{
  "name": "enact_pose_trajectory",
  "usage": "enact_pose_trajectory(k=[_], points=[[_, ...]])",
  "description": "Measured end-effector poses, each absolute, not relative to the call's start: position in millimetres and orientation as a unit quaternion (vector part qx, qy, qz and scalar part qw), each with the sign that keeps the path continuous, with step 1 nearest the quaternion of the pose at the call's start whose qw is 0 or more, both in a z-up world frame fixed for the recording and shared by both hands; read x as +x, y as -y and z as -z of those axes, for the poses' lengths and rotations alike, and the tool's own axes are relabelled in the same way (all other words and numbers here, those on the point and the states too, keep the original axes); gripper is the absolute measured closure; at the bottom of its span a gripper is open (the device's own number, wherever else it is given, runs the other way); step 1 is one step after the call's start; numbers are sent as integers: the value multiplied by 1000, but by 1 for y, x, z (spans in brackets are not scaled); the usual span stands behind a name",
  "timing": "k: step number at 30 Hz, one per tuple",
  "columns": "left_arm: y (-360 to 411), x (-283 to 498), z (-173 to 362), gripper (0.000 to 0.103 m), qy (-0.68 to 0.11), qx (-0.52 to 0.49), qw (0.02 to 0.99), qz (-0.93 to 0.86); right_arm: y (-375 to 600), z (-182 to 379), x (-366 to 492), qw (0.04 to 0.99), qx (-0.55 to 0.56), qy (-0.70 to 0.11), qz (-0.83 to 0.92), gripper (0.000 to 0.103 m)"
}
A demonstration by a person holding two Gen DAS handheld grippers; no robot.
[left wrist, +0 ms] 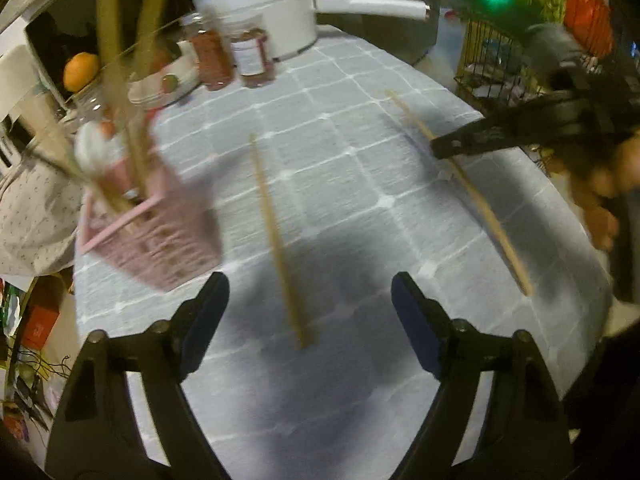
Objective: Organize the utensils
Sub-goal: 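Grasp the other loose wooden chopstick with the left tool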
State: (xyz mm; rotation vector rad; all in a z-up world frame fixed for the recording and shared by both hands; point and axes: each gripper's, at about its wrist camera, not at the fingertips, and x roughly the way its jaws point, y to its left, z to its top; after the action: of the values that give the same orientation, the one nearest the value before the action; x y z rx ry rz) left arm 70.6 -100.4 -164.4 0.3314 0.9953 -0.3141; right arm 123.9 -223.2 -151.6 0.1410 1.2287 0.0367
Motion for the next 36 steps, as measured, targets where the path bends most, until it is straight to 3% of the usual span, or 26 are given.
enact_pose_trajectory(k=[11, 28, 31, 36], points=[[169, 163, 183, 21, -443, 138, 886, 4, 275, 142, 99, 813, 113, -571, -12, 96], [142, 216, 213, 21, -519, 38, 852, -51, 276, 128, 98, 821, 133, -554, -30, 96], [138, 219, 214, 27, -527, 14, 849, -39, 276, 128, 99, 820, 134, -555, -30, 96], [141, 223, 211, 60, -538, -3, 843, -20, 277, 129, 101, 821, 135, -554, -26, 96]])
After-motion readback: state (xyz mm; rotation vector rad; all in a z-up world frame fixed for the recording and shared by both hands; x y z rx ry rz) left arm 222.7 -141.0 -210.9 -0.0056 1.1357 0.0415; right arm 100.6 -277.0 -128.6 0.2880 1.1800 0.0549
